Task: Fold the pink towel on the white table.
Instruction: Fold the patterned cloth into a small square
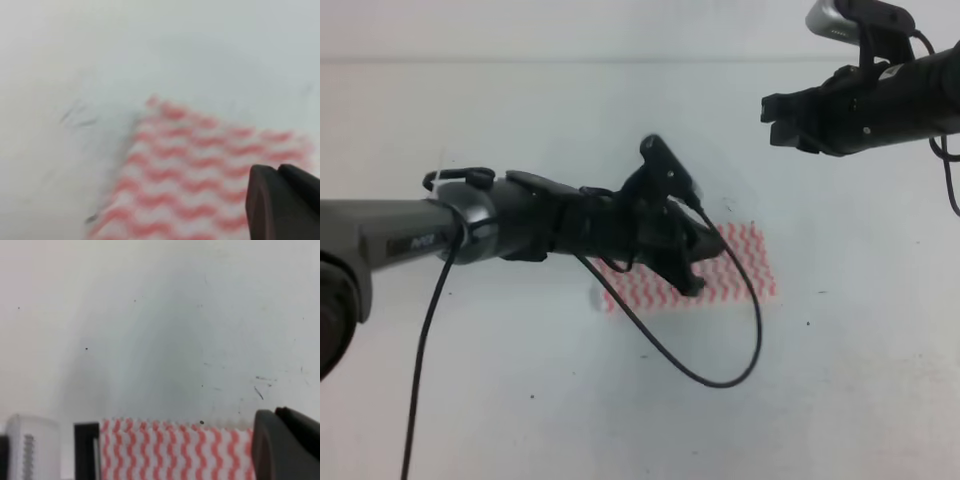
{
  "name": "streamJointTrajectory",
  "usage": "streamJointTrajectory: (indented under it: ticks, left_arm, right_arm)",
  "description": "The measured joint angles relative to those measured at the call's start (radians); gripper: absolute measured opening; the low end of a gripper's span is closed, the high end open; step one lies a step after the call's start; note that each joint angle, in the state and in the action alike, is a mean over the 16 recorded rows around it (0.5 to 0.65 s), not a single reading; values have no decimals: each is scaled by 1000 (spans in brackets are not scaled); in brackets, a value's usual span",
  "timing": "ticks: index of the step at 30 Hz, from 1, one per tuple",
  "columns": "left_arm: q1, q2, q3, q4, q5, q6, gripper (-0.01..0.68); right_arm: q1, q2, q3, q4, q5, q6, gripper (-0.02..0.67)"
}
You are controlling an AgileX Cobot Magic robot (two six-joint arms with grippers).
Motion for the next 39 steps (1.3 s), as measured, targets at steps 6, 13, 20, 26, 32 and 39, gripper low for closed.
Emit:
streamJointTrajectory:
  ticks: [6, 13, 20, 26, 32, 39]
  left_arm:
    - [-39, 2, -3, -31, 12, 20, 1]
    - [-77, 39, -7, -57, -4, 35, 1]
    - [-84, 38, -10, -74, 3, 50, 1]
    - [-78, -17, -10, -61, 6, 55, 1]
    - [-41, -74, -5, 17, -2, -43, 1]
    - [45, -103, 28, 132, 19, -239, 1]
  right_arm:
    - [0, -2, 0, 1, 1, 0, -18]
    - [0, -3, 0, 1, 9, 1, -18]
    - [0, -2, 0, 1, 17, 1, -18]
    - [0, -1, 0, 2, 22, 0, -18]
    - [0, 1, 0, 5, 42, 0, -18]
    - [12, 2, 0, 8, 71, -1, -18]
